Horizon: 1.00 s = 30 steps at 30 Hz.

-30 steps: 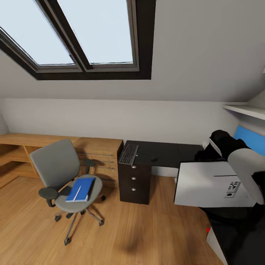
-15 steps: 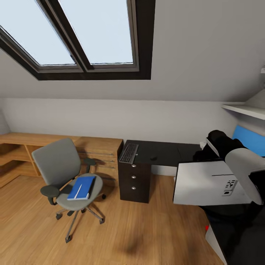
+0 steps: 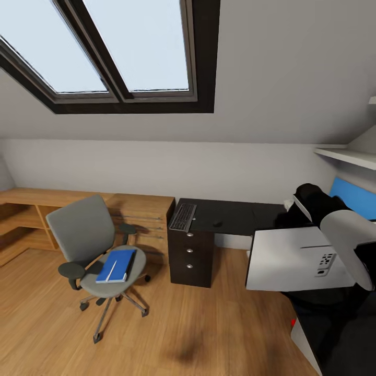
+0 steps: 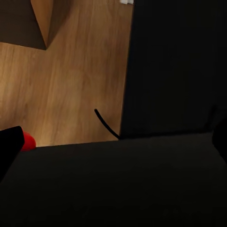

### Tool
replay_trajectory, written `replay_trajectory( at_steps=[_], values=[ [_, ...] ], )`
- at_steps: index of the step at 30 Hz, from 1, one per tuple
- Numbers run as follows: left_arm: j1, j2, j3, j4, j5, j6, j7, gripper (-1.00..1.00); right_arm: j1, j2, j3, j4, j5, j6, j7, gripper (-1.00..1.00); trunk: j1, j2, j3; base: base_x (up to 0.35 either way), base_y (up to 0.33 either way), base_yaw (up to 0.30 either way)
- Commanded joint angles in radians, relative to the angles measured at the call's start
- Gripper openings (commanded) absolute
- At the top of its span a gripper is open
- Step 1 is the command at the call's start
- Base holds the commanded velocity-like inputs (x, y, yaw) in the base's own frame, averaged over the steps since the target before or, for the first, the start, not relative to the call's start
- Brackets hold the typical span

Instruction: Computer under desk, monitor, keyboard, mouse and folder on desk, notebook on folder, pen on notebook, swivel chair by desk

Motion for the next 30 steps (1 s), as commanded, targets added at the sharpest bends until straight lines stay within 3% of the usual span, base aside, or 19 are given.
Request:
replay_trajectory(
  at_steps=[1, 5, 11, 19, 30],
  values=[
    [0.0, 0.0, 0.001, 0.001, 0.008, -0.002, -0.007, 1.0, 0.0, -0.001, 0.004, -0.006, 0.005, 0.002, 0.007, 1.0, 0.0, -0.001, 0.0, -0.001, 0.0, 0.0],
    [0.0, 0.0, 0.001, 0.001, 0.008, -0.002, -0.007, 1.0, 0.0, -0.005, -0.005, -0.052, 0.005, -0.001, 0.01, 1.0, 0.0, -0.001, 0.0, 0.0, 0.0, 0.0],
    [0.0, 0.0, 0.001, 0.001, 0.008, -0.002, -0.007, 1.0, 0.0, -0.012, -0.048, -0.117, 0.004, -0.01, 0.023, 1.0, 0.0, -0.001, 0.0, 0.0, 0.0, 0.0],
    [0.0, 0.0, 0.001, 0.001, 0.008, -0.002, -0.007, 1.0, 0.0, -0.011, -0.135, -0.132, 0.004, -0.056, 0.025, 1.0, 0.0, -0.001, 0.0, 0.0, 0.0, 0.0],
    [0.0, 0.0, 0.0, 0.001, 0.006, -0.002, -0.007, 1.0, 0.0, -0.012, -0.163, -0.134, 0.004, -0.067, 0.026, 1.0, 0.0, -0.001, 0.0, 0.0, 0.0, 0.0]
  ],
)
